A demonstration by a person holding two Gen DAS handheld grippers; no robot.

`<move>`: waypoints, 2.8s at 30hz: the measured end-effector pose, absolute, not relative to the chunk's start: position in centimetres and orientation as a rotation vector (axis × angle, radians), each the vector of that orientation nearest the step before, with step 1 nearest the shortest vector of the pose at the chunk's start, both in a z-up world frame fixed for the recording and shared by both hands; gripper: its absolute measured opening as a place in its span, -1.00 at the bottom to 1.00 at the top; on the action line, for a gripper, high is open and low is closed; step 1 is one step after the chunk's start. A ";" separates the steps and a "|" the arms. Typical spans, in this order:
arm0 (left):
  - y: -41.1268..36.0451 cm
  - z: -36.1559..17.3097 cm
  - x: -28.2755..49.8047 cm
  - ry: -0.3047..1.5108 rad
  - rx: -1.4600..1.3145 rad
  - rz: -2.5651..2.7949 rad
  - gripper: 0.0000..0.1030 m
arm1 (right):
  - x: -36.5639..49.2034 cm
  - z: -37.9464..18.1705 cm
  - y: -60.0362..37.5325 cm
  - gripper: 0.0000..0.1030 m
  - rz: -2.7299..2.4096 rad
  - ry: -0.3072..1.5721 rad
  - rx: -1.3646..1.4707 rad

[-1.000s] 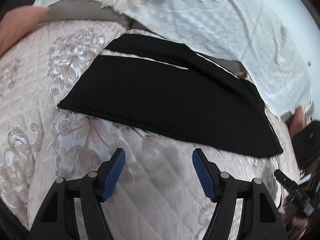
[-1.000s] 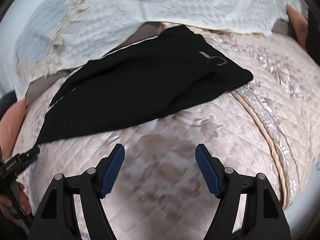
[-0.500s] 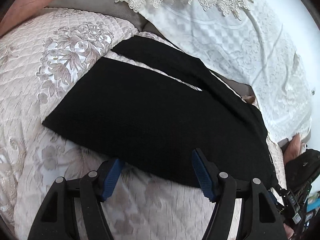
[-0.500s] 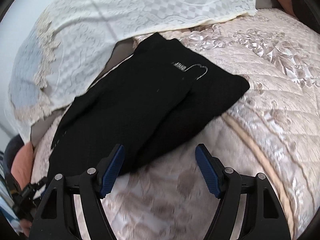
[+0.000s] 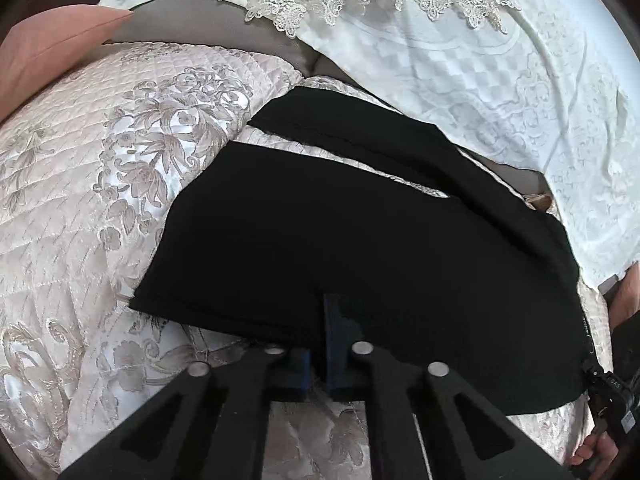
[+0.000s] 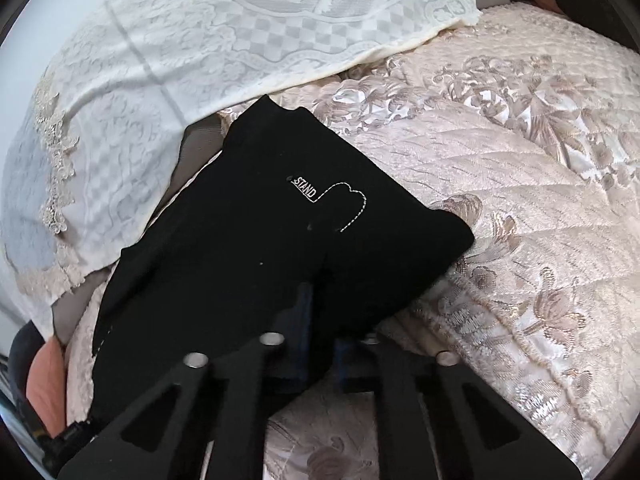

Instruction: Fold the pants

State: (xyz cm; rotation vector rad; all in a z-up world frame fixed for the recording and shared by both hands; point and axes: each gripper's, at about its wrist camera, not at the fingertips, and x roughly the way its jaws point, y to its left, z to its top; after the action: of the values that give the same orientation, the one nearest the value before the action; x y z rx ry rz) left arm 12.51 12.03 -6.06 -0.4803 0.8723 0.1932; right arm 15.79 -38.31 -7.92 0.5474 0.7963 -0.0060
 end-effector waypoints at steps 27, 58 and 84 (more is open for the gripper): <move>11.4 -4.7 1.7 0.959 -0.415 0.109 -0.92 | 3.0 -7.3 -40.9 -0.94 -0.064 0.921 0.579; 11.0 0.9 2.4 0.799 -0.265 0.128 -0.65 | 4.6 -1.9 -29.6 -0.25 0.125 0.791 0.187; 2.6 0.1 3.2 0.875 -0.099 -0.042 -0.37 | 2.8 -3.5 -23.1 -0.22 0.219 0.869 0.004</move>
State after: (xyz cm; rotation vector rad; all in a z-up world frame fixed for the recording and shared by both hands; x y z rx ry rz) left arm 3.22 2.62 0.10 -0.0992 0.8746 -0.0421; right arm 2.76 -23.15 -3.53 0.0035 0.8693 0.2191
